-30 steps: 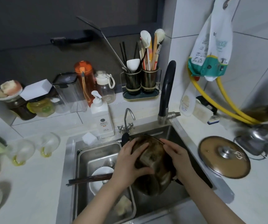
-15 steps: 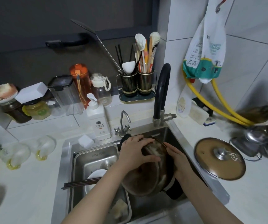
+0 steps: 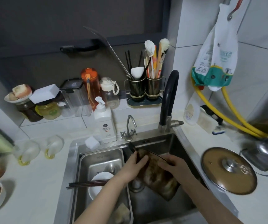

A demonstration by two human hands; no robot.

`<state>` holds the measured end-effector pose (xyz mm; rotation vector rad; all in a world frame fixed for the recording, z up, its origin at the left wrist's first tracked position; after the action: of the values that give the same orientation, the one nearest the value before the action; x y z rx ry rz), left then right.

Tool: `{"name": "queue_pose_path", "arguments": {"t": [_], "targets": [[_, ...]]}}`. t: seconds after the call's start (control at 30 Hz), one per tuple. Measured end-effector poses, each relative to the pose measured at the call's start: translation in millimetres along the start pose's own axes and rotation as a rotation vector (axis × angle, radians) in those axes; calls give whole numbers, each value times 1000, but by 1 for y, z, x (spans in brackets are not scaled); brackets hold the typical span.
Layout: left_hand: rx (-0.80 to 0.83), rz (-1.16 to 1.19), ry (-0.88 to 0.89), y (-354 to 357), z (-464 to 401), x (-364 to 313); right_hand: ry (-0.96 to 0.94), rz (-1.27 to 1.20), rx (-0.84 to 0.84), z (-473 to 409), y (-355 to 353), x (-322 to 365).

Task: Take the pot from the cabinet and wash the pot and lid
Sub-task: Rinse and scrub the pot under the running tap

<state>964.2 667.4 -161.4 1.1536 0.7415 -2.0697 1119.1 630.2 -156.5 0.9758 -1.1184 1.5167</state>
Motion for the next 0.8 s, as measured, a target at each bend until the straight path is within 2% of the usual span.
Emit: {"name": "queue_pose_path", "arguments": {"t": [0.17,0.33,0.6,0.73,0.8], "targets": [[-111,404,-104,-14,3,22,-196,421,54,14,10,29],[-250,709,-87,-27,4,34,-303,644,114,20,16,29],[-453,805,21,-27,-1,35,-279,772,194,32,24,11],[-606,857,-33,-30,-6,47,-371,790,184,42,26,28],[-674,893,-47,-27,-7,55,-349,779,231,43,25,23]]}}
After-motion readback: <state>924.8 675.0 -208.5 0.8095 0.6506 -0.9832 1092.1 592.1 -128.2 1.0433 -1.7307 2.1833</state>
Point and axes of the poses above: each hand's wrist, its own z-axis away from the middle knuckle, its own y-axis out of the palm, x = y × z, the point moved 10 cm from there along -z, towards the middle knuckle, and after that the axes turned 10 degrees about x, right-handed, at the moved point
